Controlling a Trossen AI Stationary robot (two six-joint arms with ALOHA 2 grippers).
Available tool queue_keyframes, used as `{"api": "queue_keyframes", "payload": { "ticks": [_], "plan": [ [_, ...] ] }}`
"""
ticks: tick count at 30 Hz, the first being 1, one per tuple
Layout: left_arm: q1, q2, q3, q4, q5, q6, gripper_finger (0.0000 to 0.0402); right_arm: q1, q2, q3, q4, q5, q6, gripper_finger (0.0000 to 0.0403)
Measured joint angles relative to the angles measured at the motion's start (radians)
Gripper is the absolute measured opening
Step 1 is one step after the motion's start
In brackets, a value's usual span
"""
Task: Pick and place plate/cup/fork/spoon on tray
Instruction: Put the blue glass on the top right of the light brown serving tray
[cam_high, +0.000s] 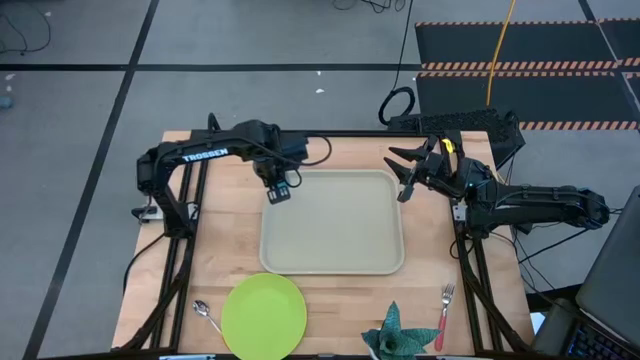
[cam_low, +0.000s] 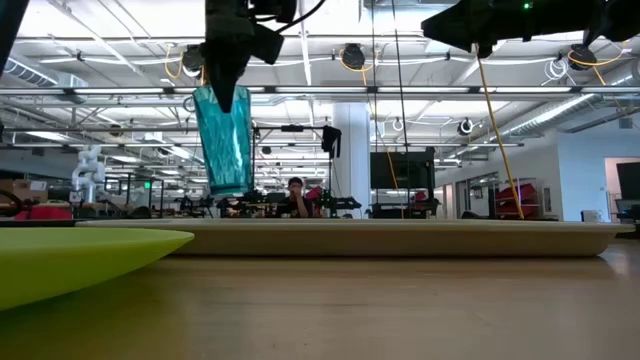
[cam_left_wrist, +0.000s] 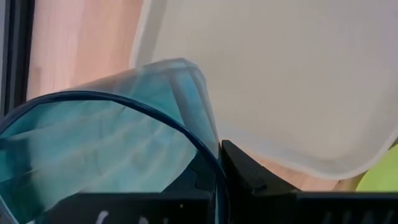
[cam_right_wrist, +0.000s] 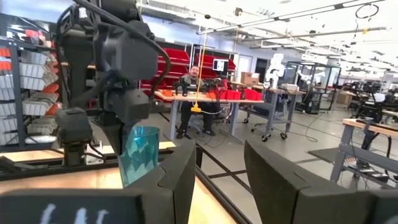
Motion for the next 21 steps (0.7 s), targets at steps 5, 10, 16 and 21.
{"api": "queue_keyframes", "payload": {
  "ticks": [5, 10, 16, 21],
  "plan": [
    [-0.004, 0.053, 0.010, -0.008, 0.029, 0.017, 0.0008, 0.000, 0.000, 0.000, -0.002, -0.001, 0.018, 0.0130],
    [-0.003, 0.100, 0.009, -0.028, 0.027, 0.031, 0.0008, 0.000, 0.000, 0.000, -0.002, -0.001, 0.019, 0.0130],
    [-0.004, 0.115, 0.009, -0.006, 0.025, 0.054, 0.0008, 0.000, -0.001, 0.000, -0.001, -0.001, 0.019, 0.0130],
    [-0.001, 0.115, 0.009, 0.007, 0.020, 0.058, 0.0008, 0.000, -0.001, 0.000, -0.003, -0.001, 0.028, 0.0130]
  ]
}}
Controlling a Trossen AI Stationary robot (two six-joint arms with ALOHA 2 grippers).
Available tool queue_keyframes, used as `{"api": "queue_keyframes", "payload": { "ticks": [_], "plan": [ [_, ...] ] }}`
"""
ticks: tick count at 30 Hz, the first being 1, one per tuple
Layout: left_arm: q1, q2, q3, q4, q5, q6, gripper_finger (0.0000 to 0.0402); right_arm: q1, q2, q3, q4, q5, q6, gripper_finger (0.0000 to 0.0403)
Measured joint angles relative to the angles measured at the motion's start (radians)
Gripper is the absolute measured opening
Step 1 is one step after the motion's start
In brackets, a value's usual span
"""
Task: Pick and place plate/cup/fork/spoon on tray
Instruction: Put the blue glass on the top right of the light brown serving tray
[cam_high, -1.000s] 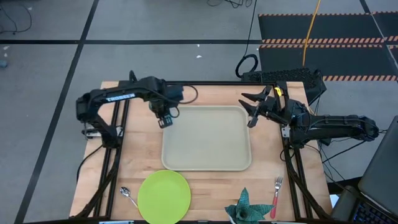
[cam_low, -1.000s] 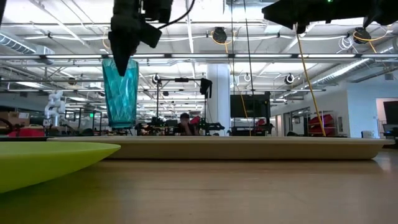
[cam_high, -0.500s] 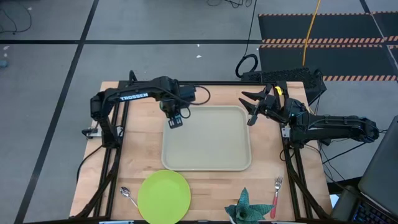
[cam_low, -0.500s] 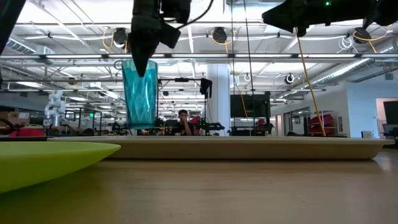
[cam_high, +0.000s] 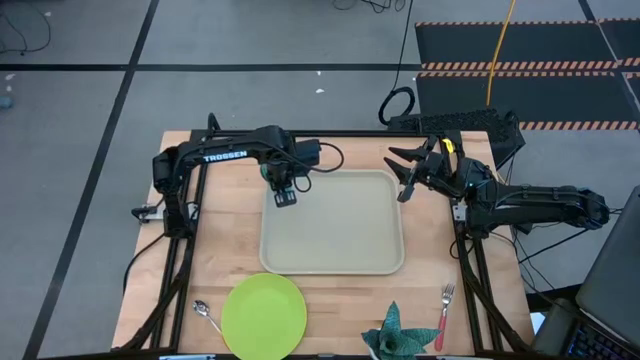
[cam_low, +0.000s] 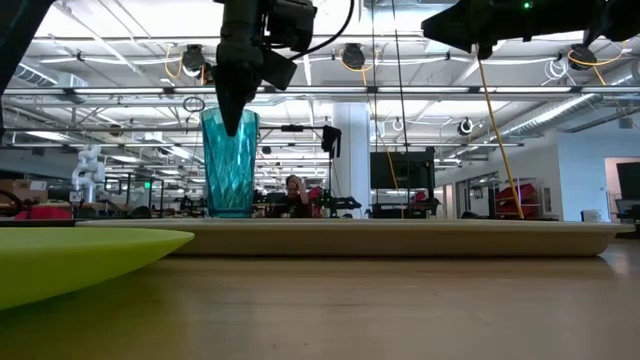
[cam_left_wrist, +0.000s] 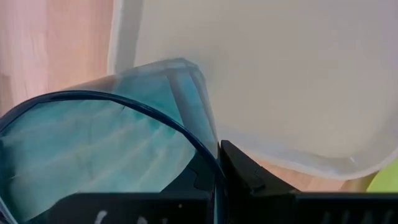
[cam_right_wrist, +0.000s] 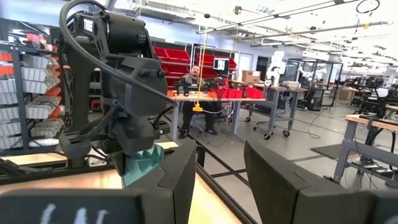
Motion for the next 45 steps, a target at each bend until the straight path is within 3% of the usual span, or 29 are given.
{"api": "queue_keyframes", "payload": {
  "ticks": [31, 34, 45],
  "plan": [
    [0.023, 0.000, -0.050, 0.047, 0.007, 0.030, 0.0013, 0.000, 0.000, 0.000, -0.008, 0.000, 0.014, 0.0130],
    [0.023, 0.000, -0.069, 0.050, 0.043, 0.034, 0.0013, 0.000, 0.000, 0.000, -0.008, 0.000, 0.014, 0.0130],
    [0.027, -0.007, -0.129, 0.090, 0.031, 0.041, 0.0014, 0.000, 0.000, 0.000, -0.007, 0.000, 0.005, 0.0130]
  ]
}}
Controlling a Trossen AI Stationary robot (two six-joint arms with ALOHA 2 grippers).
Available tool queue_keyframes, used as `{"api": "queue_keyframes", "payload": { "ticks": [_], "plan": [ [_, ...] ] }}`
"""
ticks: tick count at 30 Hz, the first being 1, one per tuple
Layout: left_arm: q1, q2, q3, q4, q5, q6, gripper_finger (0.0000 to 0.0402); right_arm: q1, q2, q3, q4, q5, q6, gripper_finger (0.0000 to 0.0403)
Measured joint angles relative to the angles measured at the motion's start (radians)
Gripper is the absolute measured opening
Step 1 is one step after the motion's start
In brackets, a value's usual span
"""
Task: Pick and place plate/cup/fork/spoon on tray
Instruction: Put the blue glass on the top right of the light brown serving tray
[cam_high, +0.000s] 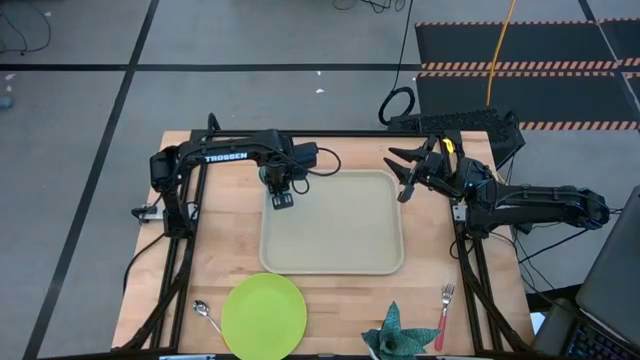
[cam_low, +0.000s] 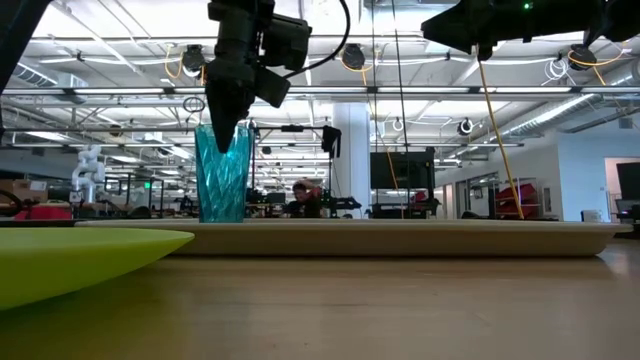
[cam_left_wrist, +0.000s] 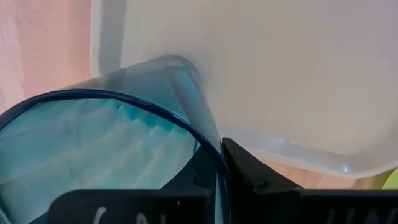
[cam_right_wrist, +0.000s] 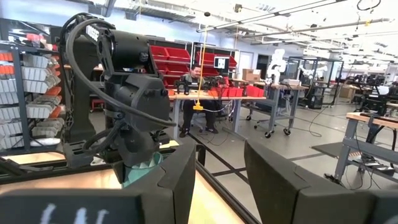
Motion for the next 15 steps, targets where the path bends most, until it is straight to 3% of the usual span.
{"api": "queue_keyframes", "payload": {
  "ticks": [15],
  "plan": [
    [0.002, 0.004, 0.006, 0.004, -0.006, 0.004, 0.0015, 0.000, 0.000, 0.000, 0.001, 0.000, -0.007, 0.0130]
  ]
}}
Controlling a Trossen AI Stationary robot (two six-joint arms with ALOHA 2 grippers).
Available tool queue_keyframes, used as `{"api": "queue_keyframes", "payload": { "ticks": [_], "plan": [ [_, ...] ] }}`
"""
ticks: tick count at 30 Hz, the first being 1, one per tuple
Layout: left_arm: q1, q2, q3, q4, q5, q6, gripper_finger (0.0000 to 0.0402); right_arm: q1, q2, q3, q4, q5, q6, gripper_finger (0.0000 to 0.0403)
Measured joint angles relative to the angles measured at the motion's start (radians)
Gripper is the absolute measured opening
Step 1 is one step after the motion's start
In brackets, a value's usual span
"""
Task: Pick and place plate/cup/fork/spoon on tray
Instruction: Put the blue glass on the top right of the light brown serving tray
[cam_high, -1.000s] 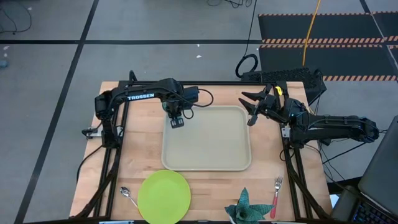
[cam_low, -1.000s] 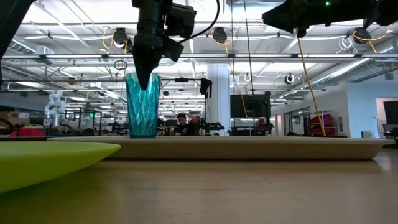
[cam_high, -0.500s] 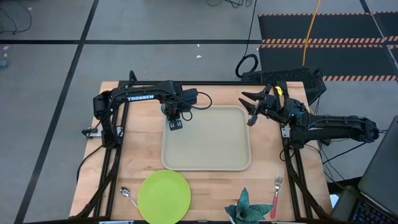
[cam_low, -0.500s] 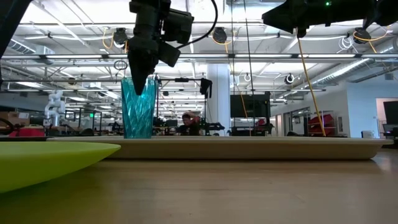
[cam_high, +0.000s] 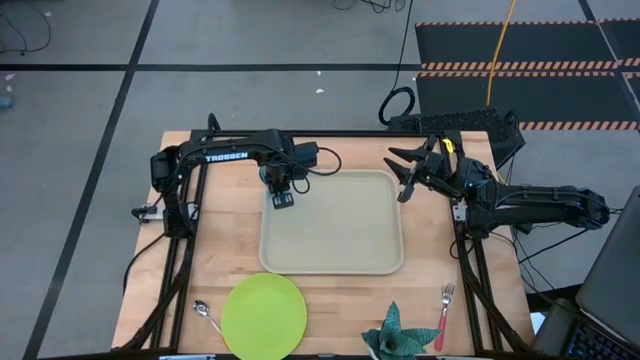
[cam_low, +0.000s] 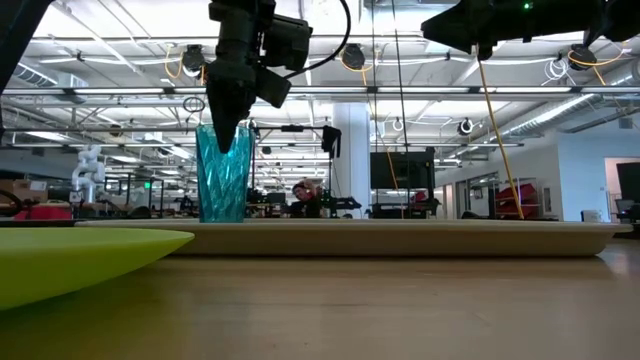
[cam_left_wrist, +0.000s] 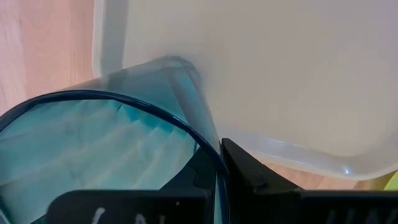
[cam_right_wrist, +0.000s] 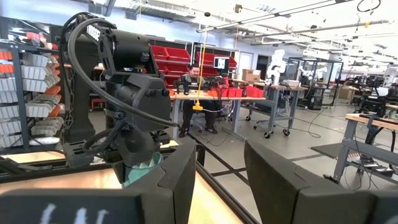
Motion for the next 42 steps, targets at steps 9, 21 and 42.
{"api": "queue_keyframes", "payload": {
  "ticks": [9, 21, 42],
  "plan": [
    [0.001, -0.014, -0.003, 0.004, -0.003, 0.000, 0.0015, 0.000, 0.000, 0.000, 0.000, 0.000, 0.000, 0.0130],
    [0.023, -0.019, -0.003, 0.030, -0.020, 0.003, 0.0016, 0.000, 0.000, 0.000, 0.007, 0.000, 0.000, 0.0130],
    [0.021, -0.021, -0.002, 0.003, 0.018, -0.008, 0.0081, 0.000, 0.000, 0.000, 0.003, 0.000, 0.000, 0.0130]
  ]
}}
